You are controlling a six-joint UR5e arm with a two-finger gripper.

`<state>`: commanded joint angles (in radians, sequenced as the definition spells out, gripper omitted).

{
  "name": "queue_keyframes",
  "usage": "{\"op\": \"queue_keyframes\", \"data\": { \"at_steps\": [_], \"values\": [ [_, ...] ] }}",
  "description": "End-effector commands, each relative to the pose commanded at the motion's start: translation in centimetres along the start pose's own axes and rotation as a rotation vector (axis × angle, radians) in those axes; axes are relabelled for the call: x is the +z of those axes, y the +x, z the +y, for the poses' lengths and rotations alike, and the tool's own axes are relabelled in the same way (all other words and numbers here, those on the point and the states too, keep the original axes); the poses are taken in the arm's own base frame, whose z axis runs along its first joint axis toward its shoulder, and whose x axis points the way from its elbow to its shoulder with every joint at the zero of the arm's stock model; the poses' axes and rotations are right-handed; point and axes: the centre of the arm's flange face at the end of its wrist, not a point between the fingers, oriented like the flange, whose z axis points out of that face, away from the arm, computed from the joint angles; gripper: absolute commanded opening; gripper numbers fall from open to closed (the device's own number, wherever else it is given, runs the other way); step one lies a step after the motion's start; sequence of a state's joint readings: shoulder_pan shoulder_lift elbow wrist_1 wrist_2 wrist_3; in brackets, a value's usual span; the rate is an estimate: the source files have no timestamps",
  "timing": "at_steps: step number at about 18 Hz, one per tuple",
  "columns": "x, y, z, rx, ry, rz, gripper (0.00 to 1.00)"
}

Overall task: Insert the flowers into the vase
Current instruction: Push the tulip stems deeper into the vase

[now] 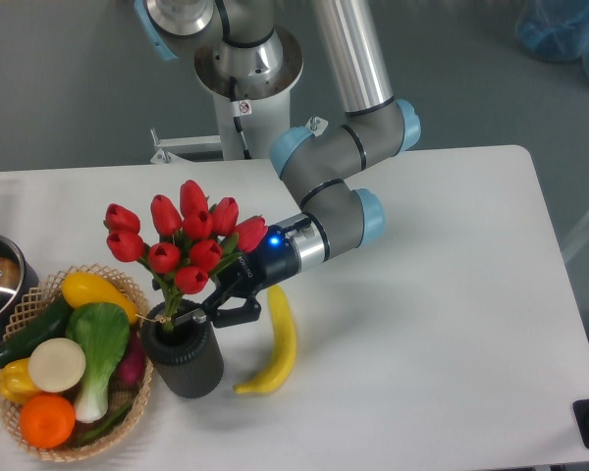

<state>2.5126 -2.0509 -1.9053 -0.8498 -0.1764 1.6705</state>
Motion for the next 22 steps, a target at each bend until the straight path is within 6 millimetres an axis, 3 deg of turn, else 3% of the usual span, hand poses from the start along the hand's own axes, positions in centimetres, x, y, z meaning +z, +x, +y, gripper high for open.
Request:
{"op": "queue_keyframes", "data": {
  "at_steps": [5, 16, 22],
  "values": [
    [-1.2, -0.8, -0.6, 0.022, -0.018, -0.018, 0.60],
    [-0.5, -1.2, -1.7, 0.054, -0.128, 0.002, 0.64],
    [0.2, -1.8, -2.1, 0.004, -0.280, 0.012, 0.69]
  ]
}}
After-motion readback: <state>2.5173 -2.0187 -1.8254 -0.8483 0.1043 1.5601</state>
